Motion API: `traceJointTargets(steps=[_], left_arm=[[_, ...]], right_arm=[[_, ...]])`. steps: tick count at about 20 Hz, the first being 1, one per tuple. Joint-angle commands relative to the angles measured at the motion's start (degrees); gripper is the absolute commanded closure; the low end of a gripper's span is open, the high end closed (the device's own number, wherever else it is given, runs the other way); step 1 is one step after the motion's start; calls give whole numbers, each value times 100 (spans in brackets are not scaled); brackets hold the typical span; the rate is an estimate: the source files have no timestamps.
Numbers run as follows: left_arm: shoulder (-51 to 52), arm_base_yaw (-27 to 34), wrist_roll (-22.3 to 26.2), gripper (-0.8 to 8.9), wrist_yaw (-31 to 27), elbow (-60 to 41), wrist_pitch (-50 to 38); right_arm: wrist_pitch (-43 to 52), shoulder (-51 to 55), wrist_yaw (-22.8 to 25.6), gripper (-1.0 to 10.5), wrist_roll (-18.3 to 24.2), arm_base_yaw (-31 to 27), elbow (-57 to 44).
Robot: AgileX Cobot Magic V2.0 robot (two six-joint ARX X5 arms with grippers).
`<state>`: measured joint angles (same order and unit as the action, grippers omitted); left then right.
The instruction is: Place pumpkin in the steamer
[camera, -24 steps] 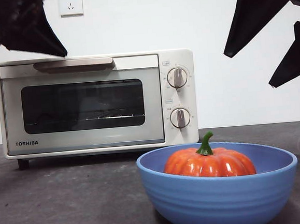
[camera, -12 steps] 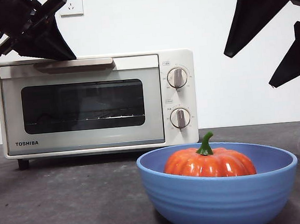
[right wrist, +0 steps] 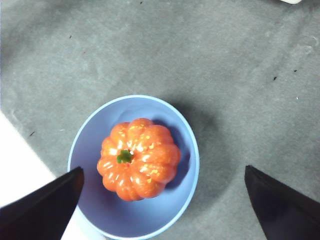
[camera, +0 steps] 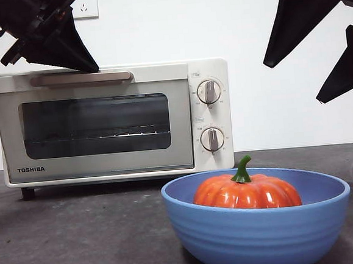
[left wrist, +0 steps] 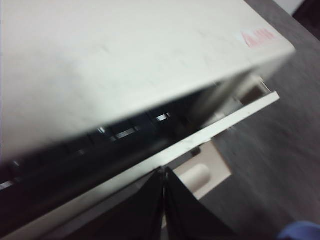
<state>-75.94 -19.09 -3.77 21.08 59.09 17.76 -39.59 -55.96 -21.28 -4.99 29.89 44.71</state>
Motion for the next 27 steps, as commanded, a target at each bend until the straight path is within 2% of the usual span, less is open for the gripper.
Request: traceJointTargets(steps=[1,12,21,27], left_arm=[[-243,-61,48,798,-157,-107,710],[-219,-428,26,798,-157,-107,2181],[-219,-651,-37,798,-157,-107,2811],[-219,-660,-35,798,-157,-107,2741]], right_arm=[[55,-42,-13,442,-31,26,33],[55,-42,-11,442,-33,26,33],[-9,-37,-15,442,-33,31,35],[-92,-39,-15,442,-35,31,35]])
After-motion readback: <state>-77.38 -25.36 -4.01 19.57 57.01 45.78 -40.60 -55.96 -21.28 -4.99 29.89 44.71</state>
